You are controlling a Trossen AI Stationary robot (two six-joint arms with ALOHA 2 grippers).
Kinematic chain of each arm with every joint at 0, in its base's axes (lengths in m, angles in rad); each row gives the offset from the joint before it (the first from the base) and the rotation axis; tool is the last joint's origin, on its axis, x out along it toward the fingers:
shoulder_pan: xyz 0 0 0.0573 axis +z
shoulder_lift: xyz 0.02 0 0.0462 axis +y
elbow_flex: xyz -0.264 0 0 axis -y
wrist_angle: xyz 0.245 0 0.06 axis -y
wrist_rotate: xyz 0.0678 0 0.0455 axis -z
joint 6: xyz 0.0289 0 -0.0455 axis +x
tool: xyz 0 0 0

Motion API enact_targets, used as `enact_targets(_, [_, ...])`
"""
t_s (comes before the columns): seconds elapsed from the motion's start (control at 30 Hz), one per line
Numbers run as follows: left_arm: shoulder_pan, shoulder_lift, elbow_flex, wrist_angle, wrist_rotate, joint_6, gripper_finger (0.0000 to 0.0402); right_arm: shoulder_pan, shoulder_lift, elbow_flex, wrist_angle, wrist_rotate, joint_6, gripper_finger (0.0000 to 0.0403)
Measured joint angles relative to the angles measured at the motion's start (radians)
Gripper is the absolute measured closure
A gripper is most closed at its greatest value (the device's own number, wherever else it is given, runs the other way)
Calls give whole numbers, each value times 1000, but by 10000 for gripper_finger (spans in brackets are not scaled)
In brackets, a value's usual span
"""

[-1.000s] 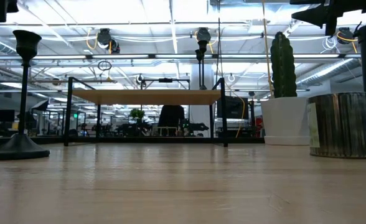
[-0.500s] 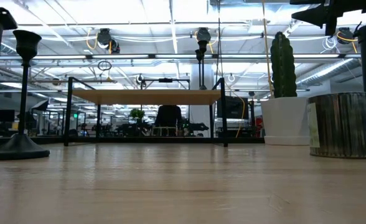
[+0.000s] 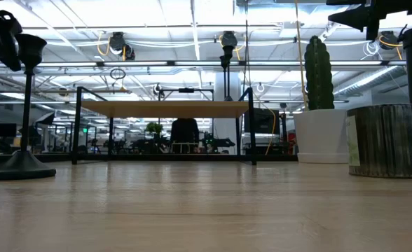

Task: Pick & Place candle stick holders
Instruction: Put the candle holder on the shelf

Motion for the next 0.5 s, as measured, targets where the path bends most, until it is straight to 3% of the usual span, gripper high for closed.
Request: enact_targets(0.5, [-6, 100, 0, 11, -143, -46, 123, 0, 0, 0, 0, 0, 0, 195])
